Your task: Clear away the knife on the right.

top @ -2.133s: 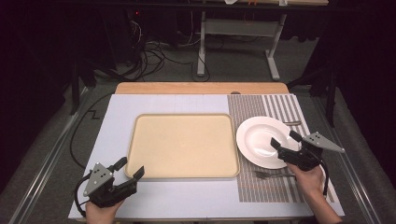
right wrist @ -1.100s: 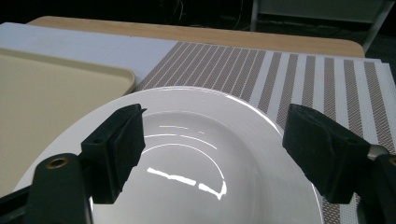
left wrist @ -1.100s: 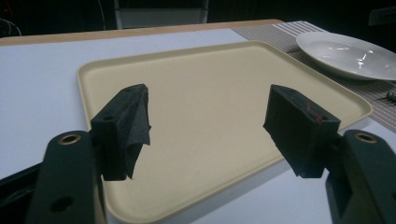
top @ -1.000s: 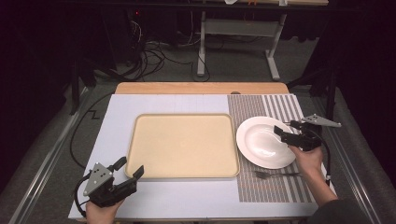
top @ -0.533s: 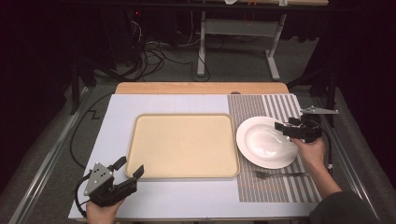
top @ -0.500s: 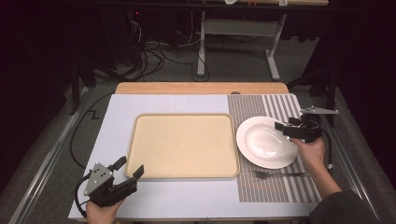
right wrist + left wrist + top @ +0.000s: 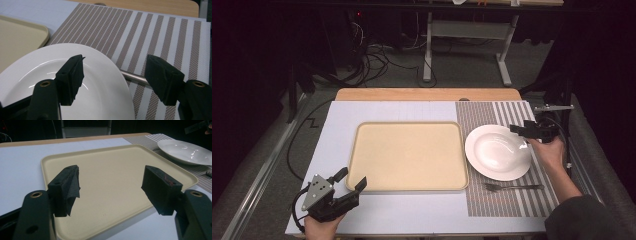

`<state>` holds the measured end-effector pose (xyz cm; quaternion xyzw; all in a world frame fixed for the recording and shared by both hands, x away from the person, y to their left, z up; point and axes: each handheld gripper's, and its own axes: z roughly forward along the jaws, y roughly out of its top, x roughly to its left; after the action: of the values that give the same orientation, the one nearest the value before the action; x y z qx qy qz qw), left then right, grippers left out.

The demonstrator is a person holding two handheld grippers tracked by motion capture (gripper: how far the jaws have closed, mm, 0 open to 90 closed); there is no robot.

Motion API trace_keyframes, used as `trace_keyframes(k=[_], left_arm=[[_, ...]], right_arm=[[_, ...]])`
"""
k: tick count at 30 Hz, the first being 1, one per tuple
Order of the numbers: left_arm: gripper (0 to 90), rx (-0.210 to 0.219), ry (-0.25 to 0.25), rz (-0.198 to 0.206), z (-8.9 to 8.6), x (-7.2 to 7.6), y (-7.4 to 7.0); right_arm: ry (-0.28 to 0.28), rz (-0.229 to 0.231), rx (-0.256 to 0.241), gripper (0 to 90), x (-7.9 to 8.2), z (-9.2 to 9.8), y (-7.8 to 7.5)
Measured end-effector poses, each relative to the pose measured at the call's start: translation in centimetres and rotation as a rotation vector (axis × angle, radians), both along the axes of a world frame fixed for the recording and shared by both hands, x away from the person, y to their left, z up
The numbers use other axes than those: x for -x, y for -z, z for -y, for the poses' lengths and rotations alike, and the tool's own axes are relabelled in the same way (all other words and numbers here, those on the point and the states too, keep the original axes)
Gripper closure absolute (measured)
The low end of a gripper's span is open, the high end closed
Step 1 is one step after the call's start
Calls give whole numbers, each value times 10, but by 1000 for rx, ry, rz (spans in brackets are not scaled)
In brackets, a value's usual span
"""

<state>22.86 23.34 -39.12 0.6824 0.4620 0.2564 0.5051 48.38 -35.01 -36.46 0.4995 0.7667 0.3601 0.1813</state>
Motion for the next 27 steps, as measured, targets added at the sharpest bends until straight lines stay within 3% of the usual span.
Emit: trace_keyframes(k=[15,17,27], left_arm=[[304,-26,-6,7,2,0,1],[304,-25,-5,11,2,0,0],[303,-20,-11,7,2,-1,1]], right_arm=[[25,-89,117,383,-30,10,-7],[17,-138,128,382,-35,12,-4],[28,-241,166,428,-49,22,11]])
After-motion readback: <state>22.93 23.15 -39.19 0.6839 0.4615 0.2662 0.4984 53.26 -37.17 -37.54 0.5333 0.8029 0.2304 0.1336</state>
